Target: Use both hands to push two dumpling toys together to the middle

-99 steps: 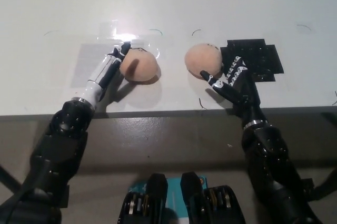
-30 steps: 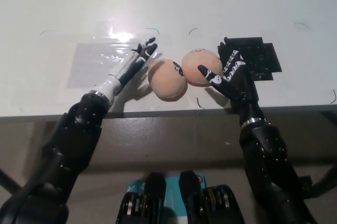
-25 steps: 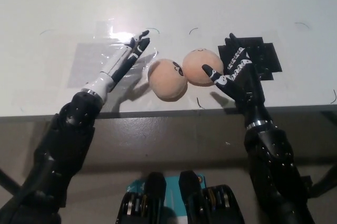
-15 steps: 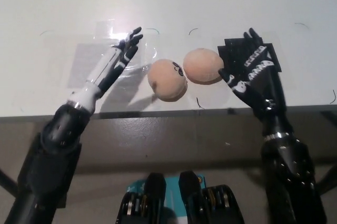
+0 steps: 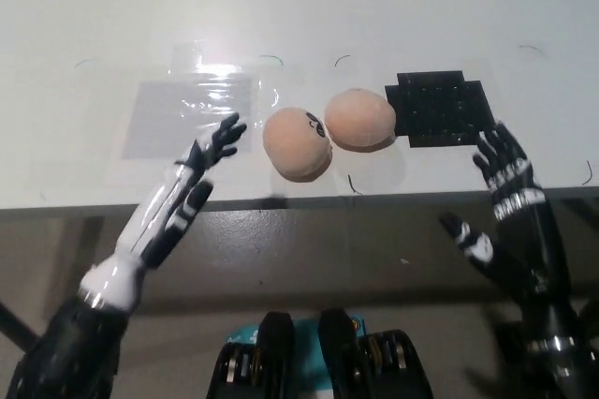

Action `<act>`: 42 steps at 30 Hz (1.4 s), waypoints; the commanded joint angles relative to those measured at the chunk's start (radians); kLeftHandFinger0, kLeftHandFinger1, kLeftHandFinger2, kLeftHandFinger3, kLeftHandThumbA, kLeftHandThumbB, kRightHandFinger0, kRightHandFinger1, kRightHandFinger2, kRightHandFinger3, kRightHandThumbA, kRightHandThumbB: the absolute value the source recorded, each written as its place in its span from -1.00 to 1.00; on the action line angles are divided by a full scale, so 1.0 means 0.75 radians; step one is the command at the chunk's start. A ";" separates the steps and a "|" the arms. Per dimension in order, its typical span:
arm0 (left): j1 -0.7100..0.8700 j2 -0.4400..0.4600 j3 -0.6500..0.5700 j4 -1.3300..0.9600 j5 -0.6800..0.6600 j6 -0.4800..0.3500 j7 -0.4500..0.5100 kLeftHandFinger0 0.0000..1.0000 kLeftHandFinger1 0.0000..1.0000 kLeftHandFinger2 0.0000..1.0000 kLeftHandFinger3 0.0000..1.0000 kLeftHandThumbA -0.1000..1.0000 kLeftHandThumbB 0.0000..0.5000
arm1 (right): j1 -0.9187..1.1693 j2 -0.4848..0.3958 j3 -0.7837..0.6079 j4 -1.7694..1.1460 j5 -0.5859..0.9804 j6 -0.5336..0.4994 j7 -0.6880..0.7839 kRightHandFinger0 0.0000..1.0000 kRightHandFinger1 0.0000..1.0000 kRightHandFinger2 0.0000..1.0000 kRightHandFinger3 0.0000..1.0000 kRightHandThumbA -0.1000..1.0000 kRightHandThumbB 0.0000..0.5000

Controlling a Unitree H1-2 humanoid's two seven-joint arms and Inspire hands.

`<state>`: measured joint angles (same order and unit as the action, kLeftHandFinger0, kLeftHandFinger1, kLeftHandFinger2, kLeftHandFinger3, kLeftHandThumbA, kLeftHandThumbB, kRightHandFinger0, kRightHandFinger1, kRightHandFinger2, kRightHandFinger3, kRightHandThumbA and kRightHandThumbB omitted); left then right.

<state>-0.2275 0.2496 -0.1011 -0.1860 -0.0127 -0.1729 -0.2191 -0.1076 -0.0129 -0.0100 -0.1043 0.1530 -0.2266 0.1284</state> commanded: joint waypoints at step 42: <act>0.340 0.099 0.221 0.502 -0.081 -0.146 -0.033 1.00 1.00 1.00 1.00 1.00 -0.43 | 0.102 -0.027 -0.159 0.766 0.023 -0.325 0.074 1.00 1.00 1.00 1.00 1.00 0.03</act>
<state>0.0439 0.2936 0.0531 0.1894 -0.0898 -0.2365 -0.2511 -0.0054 -0.0383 -0.1145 0.4709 0.1655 -0.4085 0.1556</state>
